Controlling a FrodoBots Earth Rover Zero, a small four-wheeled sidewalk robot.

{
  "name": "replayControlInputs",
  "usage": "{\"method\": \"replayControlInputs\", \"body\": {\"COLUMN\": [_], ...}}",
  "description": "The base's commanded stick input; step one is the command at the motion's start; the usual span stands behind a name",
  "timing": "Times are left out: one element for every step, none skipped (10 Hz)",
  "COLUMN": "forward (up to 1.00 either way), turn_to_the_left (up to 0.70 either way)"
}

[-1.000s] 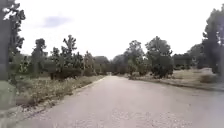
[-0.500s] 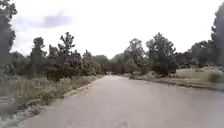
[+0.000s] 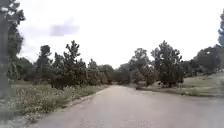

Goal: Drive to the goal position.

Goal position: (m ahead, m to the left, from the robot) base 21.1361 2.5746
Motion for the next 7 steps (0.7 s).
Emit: {"method": "replayControlInputs", "body": {"forward": [1.0, 1.0, 1.0, 1.0, 1.0, 1.0, 1.0], "turn_to_the_left": [0.01, 0.01, 0.01, 0.01, 0.01, 0.01, 0.01]}}
